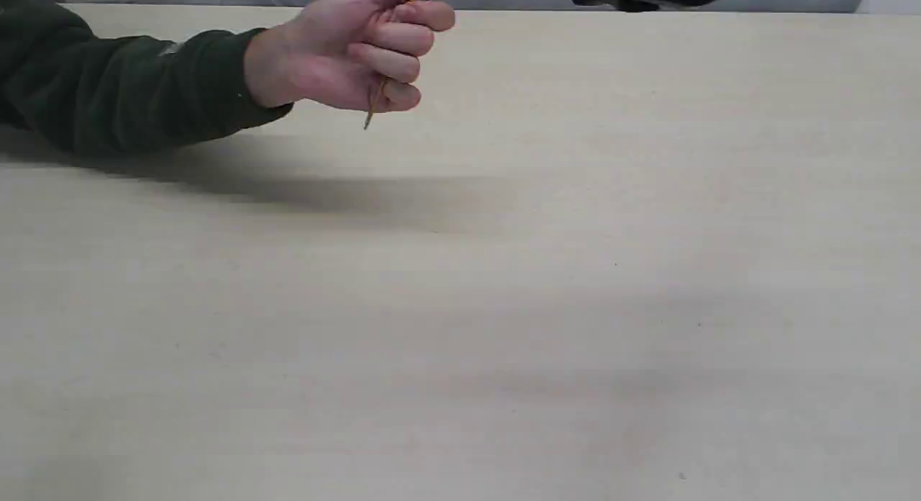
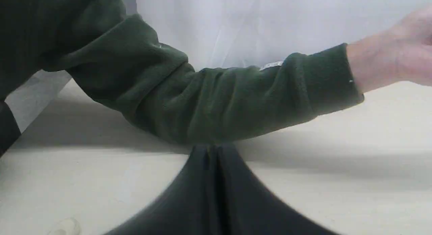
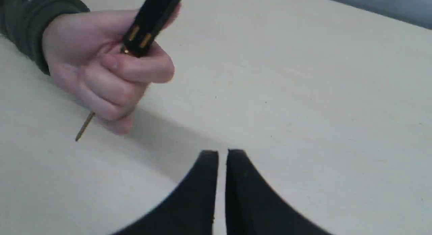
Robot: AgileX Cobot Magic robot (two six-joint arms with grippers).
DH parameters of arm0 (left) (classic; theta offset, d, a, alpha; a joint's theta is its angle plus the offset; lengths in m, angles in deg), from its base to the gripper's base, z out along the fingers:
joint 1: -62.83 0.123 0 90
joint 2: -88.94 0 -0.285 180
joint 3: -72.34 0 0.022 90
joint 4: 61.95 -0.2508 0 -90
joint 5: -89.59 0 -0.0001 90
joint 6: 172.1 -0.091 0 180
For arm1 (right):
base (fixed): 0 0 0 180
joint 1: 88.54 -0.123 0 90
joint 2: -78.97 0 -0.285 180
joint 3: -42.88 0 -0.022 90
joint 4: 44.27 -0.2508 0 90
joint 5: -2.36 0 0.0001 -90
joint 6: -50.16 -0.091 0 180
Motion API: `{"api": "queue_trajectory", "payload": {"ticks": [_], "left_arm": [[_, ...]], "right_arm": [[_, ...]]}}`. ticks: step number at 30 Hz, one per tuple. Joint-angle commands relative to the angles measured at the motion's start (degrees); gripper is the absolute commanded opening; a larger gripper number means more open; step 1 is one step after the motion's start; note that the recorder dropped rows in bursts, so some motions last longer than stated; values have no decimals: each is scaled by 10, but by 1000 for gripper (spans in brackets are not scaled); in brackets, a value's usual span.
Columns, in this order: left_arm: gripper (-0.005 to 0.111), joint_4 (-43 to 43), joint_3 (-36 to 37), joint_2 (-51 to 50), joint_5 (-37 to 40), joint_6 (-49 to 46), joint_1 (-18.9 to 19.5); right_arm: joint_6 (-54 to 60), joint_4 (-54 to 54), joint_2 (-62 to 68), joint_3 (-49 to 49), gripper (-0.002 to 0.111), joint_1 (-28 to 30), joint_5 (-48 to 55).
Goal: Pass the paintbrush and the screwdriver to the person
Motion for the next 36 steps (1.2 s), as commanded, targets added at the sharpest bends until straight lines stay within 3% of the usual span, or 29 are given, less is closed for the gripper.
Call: {"api": "queue_trajectory", "payload": {"ticks": [1,13,24,36], "left_arm": [[0,3,1,1,-5,1,-4],[0,1,1,1,-7,1,-4],[0,1,1,1,-7,1,-4],[0,2,1,1,-5,1,-4]], "right_arm": [[-8,0,-90,-83,5,0,-45],[-9,-58,-378,-337,5,0,-153],[-3,-68,-549,-513,5,0,-312],[47,-65,-715,-606,5,0,-355]]}}
